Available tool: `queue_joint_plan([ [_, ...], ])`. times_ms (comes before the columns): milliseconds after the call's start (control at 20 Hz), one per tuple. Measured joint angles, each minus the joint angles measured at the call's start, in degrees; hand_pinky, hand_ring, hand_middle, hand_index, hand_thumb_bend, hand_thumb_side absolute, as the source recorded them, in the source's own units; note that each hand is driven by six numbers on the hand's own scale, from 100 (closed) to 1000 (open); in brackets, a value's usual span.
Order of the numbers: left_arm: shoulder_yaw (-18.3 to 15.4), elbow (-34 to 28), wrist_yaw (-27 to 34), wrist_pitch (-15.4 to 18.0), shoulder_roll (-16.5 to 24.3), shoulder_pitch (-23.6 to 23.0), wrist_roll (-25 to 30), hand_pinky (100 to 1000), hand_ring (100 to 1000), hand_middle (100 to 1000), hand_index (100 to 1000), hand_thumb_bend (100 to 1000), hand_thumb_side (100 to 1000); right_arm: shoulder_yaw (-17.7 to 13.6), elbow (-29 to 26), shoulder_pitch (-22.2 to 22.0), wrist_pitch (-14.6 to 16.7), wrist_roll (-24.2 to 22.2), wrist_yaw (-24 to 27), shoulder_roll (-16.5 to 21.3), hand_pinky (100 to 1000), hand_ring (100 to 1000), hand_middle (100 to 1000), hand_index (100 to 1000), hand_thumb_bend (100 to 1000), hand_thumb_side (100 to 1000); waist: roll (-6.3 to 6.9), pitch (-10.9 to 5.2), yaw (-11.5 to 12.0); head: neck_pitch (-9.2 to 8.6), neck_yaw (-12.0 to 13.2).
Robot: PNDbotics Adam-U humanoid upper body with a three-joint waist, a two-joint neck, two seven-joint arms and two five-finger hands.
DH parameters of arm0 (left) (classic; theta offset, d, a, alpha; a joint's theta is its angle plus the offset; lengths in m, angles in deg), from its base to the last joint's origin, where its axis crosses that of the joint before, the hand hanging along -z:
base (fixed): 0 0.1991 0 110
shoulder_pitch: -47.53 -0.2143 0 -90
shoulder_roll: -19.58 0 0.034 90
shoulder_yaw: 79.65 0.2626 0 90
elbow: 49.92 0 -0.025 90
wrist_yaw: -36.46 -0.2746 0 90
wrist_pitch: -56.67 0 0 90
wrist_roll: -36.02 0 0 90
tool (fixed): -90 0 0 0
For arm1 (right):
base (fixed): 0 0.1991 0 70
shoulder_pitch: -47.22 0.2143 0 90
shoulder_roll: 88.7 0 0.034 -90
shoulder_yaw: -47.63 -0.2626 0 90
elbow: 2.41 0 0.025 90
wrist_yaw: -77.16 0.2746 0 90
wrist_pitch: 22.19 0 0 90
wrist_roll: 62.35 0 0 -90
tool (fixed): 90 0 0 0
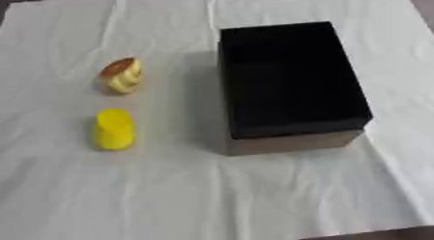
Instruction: Pick up objects on the table and place them in the box.
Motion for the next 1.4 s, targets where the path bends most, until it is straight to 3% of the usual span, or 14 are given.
queue_joint_plan([
  [300,4.8,0.3,-2.9,-0.5,4.2,4.1,5.6,882,951,823,939,236,501,0.4,0.0,-0.6,1.4,0.6,-2.1,0.2,954,945,613,882,100,228,0.27,0.00,-0.4,0.00,0.1],
  [450,7.9,0.6,-1.0,-0.4,4.6,7.3,11.5,897,971,835,940,256,481,0.7,0.0,-0.6,1.6,0.7,-2.3,0.4,954,945,613,881,100,226,0.34,-0.02,-0.9,0.00,0.4],
  [500,8.8,0.7,0.1,-0.4,4.7,8.2,13.7,915,986,845,941,309,424,0.8,0.0,-0.6,1.7,0.8,-2.3,0.6,953,944,612,881,100,225,0.34,-0.03,-0.9,0.00,0.5],
  [700,12.5,0.7,3.0,-0.4,4.7,12.1,22.8,931,999,859,947,385,350,1.1,0.0,-0.6,1.7,0.8,-2.3,0.7,955,944,610,882,100,235,0.49,-0.09,-1.1,0.01,0.8],
  [900,15.6,0.6,3.9,-1.0,4.7,15.1,29.6,936,1000,864,959,417,341,1.4,0.0,-0.4,1.5,0.6,-2.3,1.0,956,944,608,881,100,241,0.83,-0.24,-1.2,0.15,1.0],
  [1100,18.2,0.6,4.2,-3.1,3.9,18.3,33.4,935,1000,865,961,389,352,1.5,0.0,-0.4,1.1,0.2,-2.3,1.1,957,945,605,881,100,252,1.01,-0.42,-1.1,0.42,1.0],
  [1400,21.2,1.1,4.6,-7.5,-0.9,24.7,35.2,925,1000,865,949,327,364,1.8,0.0,-0.4,0.5,-0.4,-2.3,1.1,959,945,601,882,100,270,1.07,-0.89,-0.7,0.44,1.1],
])
